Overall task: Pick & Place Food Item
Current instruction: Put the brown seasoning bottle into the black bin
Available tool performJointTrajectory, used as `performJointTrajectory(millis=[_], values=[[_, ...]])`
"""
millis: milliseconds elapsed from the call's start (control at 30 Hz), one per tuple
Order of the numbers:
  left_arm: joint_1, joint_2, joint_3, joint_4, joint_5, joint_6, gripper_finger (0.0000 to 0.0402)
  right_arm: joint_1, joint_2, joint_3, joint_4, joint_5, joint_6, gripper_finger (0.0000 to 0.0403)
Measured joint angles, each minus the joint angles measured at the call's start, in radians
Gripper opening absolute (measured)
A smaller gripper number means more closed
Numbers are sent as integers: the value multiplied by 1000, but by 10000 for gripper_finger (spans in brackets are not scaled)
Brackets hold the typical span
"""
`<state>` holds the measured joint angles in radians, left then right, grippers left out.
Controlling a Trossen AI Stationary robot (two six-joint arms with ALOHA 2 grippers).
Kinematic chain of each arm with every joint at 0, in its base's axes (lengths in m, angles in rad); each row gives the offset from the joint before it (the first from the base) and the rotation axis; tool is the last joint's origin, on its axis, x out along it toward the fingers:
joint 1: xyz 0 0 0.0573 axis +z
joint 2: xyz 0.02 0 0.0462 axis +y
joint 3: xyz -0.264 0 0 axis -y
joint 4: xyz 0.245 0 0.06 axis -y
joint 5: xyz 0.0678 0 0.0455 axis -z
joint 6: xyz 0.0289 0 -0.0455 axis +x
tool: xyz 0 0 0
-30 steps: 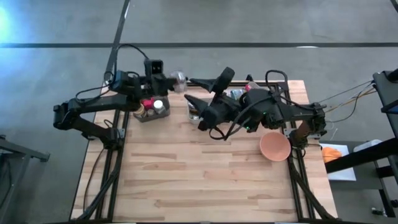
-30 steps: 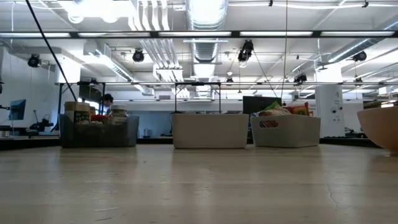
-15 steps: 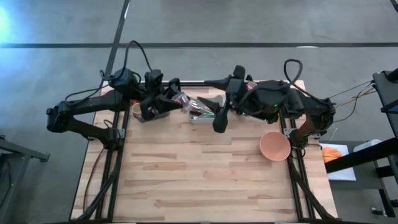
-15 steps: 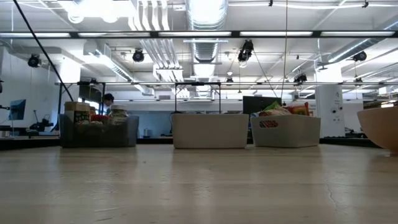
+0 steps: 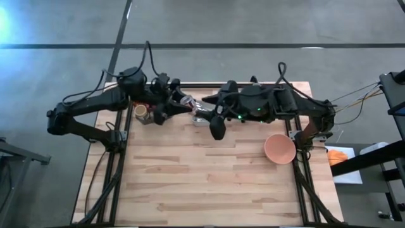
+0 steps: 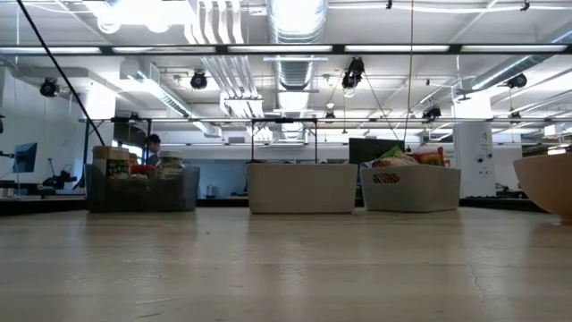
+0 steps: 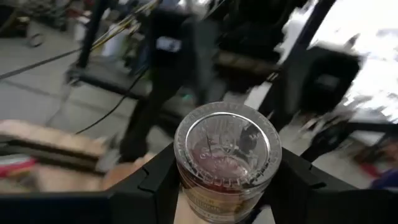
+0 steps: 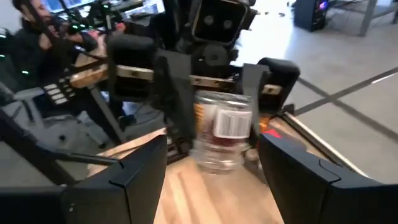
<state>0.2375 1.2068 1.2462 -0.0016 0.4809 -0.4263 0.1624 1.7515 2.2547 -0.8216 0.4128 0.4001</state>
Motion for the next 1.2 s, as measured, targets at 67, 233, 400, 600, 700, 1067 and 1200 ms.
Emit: performJointTrajectory(millis=[67,233,400,600,700,1067,1200], values=[[0,0,33,-87,-25,58,179,1,0,0,0,-17,15,246],[-2,0,90,-132,-33,98,179,-19,8,-1,-32,-84,59,246],[-9,-1,111,-128,-32,114,179,-23,25,-6,-15,-107,57,246],[-18,8,109,-135,-33,113,179,-27,48,-7,13,-111,44,246],[-27,20,108,-122,-29,112,179,-36,60,-8,14,-148,49,246],[-57,38,106,-118,-29,110,179,-56,68,-11,39,-157,37,246],[-62,45,106,-92,-29,105,179,-59,67,-20,44,-163,29,246]])
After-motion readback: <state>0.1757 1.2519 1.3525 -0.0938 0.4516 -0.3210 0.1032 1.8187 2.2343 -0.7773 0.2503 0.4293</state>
